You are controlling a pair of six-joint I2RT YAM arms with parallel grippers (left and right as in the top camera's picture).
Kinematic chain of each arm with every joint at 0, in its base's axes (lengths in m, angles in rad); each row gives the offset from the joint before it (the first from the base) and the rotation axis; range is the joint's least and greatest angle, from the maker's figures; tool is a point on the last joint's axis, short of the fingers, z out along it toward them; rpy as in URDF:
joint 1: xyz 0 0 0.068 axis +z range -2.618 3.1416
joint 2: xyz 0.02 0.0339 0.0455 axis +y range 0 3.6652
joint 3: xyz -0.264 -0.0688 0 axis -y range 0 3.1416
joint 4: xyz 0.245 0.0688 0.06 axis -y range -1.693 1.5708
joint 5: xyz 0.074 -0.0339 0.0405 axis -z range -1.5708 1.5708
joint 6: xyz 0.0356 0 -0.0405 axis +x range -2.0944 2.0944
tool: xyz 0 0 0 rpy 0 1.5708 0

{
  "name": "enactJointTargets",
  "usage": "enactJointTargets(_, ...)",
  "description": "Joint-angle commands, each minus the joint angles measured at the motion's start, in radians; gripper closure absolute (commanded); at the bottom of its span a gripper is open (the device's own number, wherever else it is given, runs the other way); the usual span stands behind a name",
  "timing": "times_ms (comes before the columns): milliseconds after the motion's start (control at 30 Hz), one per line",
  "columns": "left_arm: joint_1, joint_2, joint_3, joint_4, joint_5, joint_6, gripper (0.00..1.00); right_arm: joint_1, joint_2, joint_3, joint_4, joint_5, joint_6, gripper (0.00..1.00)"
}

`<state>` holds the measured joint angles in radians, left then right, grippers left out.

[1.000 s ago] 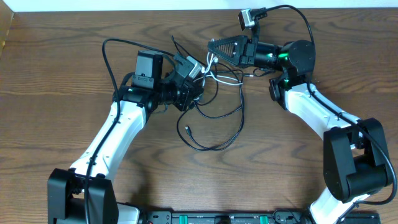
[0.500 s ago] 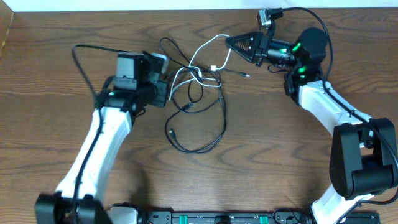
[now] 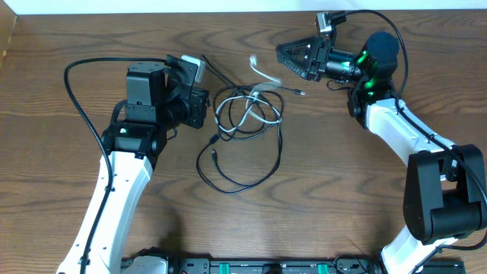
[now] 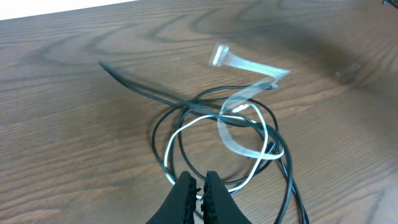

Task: Untangle cables

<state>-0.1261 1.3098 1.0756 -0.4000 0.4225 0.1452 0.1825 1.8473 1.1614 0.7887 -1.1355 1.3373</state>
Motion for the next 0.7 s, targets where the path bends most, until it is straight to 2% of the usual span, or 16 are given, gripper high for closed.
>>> enactJointTargets(0,0.002,-0.006,0.008,0.000,0.038,-0.013,0.92,0.002,0.002,0.009,0.003,-0.009,-0.027,0.53)
enactJointTargets(100,0.002,-0.006,0.008,-0.004,0.038,-0.013,0.92,0.002,0.002,0.009,0.003,-0.009,-0.027,0.52)
enactJointTargets(300,0.002,-0.006,0.008,-0.010,0.038,-0.012,0.92,0.003,0.002,0.009,-0.066,-0.032,-0.081,0.37)
enactJointTargets(367,0.002,-0.005,0.008,-0.010,0.038,-0.012,0.92,0.002,0.002,0.009,-0.204,-0.010,-0.150,0.33)
enactJointTargets(567,0.002,-0.003,0.008,-0.011,0.038,-0.012,0.92,0.006,0.002,0.009,-0.612,0.112,-0.355,0.32)
enactJointTargets(667,0.002,-0.002,0.008,-0.011,0.038,-0.012,0.92,0.026,0.002,0.009,-0.651,0.113,-0.393,0.34)
